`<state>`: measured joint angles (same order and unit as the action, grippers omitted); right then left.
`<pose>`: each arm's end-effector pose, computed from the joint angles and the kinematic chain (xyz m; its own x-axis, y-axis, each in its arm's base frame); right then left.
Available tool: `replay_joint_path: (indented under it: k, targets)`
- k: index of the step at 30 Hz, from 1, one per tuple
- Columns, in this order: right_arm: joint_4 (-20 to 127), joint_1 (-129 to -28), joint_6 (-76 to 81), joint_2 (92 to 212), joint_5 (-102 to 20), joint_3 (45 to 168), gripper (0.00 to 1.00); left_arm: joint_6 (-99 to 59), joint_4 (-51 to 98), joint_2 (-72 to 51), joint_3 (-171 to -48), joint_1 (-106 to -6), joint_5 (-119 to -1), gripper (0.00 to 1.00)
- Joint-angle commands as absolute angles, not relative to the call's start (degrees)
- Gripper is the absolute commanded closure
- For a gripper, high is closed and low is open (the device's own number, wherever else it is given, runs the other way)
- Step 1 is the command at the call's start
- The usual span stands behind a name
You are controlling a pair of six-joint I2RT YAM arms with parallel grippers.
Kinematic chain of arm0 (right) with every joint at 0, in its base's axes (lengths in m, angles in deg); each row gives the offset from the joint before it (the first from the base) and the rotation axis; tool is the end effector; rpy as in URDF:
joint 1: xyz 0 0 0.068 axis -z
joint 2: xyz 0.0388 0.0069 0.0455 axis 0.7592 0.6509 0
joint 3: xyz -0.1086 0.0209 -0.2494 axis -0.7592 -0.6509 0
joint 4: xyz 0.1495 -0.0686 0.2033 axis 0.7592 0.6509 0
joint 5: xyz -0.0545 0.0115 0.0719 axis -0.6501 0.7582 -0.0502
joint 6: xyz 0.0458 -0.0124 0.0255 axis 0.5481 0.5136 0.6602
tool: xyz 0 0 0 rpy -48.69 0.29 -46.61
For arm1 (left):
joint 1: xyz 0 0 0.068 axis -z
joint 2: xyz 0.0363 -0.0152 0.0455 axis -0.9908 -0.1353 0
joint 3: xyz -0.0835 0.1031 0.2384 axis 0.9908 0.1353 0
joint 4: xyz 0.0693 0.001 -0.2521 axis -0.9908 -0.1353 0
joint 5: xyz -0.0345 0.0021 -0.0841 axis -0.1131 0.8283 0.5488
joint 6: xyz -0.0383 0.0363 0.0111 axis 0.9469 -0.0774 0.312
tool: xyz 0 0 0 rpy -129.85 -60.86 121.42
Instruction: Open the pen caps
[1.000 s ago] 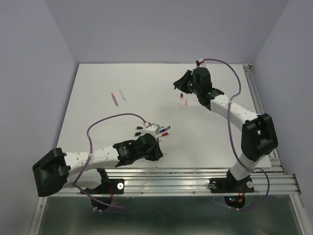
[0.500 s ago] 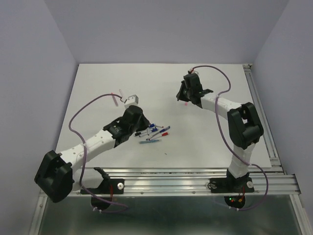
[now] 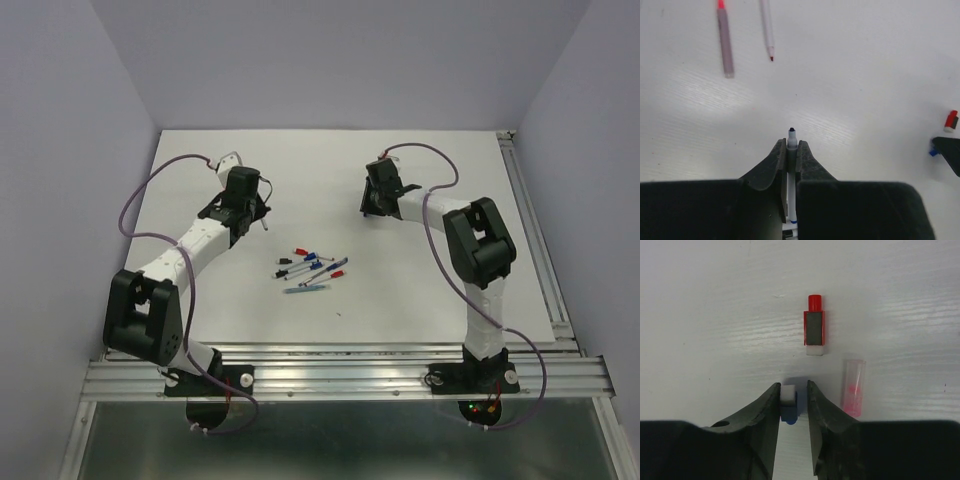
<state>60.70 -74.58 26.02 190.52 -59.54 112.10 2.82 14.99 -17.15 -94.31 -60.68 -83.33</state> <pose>0.4148 0.1877 0.1587 -0.7155 0.2099 -0.6663 0.0705 0.9706 0.2301 0.3032 -0.1096 0.2709 -0.4788 -0.3965 -0.7833 -0.1518 0.9162 -0.3710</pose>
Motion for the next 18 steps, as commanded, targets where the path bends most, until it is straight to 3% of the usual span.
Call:
replay_joint_path:
  k: [1,9,10,18]
  targets:
    - [63.50,-74.79,25.49,190.40,-61.54,114.52,0.64,-0.60,15.36,-19.99,-97.67,-64.99,-84.17,1.00]
    - [64.38,-74.79,24.88,180.49,-61.29,111.54,0.34,-2.98,15.72,-32.28,-107.06,-71.23,-80.22,0.96]
    - [63.85,-74.79,24.79,179.07,-61.28,110.49,0.27,-3.33,15.63,-33.69,-108.12,-71.32,-80.30,0.95]
    - [54.82,-74.79,25.67,161.59,-54.80,92.07,0.06,-5.88,11.33,-46.17,-120.77,-72.82,-84.96,0.92]
